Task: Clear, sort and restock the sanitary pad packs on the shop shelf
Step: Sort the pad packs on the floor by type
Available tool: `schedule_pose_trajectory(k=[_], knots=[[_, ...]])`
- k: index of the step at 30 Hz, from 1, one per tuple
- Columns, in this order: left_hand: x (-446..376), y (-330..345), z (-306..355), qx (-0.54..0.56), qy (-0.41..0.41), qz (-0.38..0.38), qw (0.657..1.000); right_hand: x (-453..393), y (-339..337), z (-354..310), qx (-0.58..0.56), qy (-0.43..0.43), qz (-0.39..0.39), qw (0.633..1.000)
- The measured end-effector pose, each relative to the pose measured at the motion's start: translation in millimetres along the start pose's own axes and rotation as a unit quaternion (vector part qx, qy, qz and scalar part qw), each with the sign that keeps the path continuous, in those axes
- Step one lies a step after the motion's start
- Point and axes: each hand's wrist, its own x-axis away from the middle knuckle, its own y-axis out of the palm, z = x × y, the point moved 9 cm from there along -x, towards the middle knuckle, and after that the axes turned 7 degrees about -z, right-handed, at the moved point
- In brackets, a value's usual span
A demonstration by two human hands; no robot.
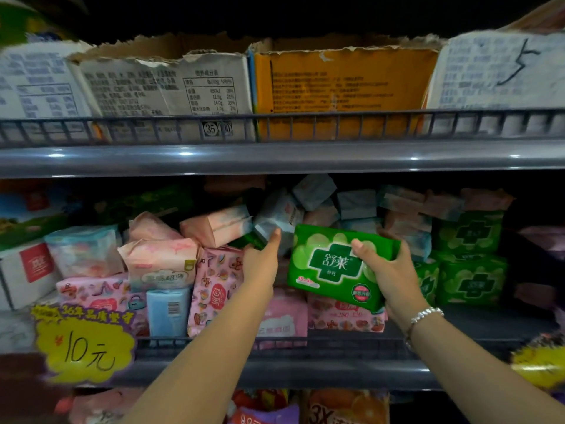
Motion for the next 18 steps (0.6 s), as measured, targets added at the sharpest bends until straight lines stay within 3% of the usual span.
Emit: schedule_pose_trajectory(k=[4, 11, 18], knots=[[-22, 12, 1, 0.021, -0.026, 0.050, 0.998, 1, -14, -17, 0.117, -0.080, 0.057, 0.988], [-32, 24, -4, 0.001, -0.106, 0.122, 0.987, 0, -25, -21, 0.132, -0.125, 0.102, 0.978], [-17, 34, -2, 0.043, -0.058, 0.119, 0.990, 5, -31, -19, 0.138, -0.124, 0.107, 0.977]])
